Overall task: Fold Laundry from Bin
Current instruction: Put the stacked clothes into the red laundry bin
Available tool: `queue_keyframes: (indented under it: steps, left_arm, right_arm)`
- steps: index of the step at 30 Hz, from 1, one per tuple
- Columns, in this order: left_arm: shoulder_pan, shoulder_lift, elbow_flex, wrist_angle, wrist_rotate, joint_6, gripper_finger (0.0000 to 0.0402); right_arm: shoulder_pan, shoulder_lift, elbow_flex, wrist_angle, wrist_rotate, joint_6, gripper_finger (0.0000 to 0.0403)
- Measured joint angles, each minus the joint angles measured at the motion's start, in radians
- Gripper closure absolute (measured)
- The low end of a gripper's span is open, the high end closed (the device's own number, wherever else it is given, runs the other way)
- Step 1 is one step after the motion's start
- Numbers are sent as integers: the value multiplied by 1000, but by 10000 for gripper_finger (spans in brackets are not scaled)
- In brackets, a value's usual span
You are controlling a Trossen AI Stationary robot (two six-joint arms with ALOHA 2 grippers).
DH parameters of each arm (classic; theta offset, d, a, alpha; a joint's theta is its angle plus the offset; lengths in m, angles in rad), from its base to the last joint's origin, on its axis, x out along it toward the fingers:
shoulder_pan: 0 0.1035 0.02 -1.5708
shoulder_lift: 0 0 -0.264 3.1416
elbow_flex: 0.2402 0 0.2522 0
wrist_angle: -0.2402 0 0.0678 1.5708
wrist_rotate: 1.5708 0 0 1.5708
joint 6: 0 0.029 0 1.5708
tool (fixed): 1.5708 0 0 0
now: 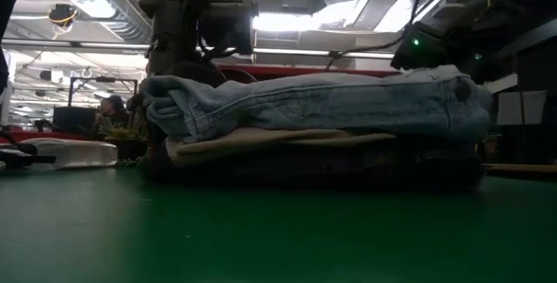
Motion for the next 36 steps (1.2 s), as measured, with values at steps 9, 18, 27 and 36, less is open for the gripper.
queue_keyframes:
  steps: [9,18,27,36]
  left_arm:
    - [-12,-95,8,2,-43,-26,401]
    - [-12,-119,8,8,-47,-47,401]
    - [-11,-120,9,25,-37,-57,401]
    - [-11,-120,11,62,-22,-62,401]
  right_arm:
    - [0,-24,61,10,5,-43,383]
    - [0,-26,115,17,6,-98,392]
    - [0,-27,119,-63,50,-125,381]
    - [-1,-59,145,-1,-3,-118,388]
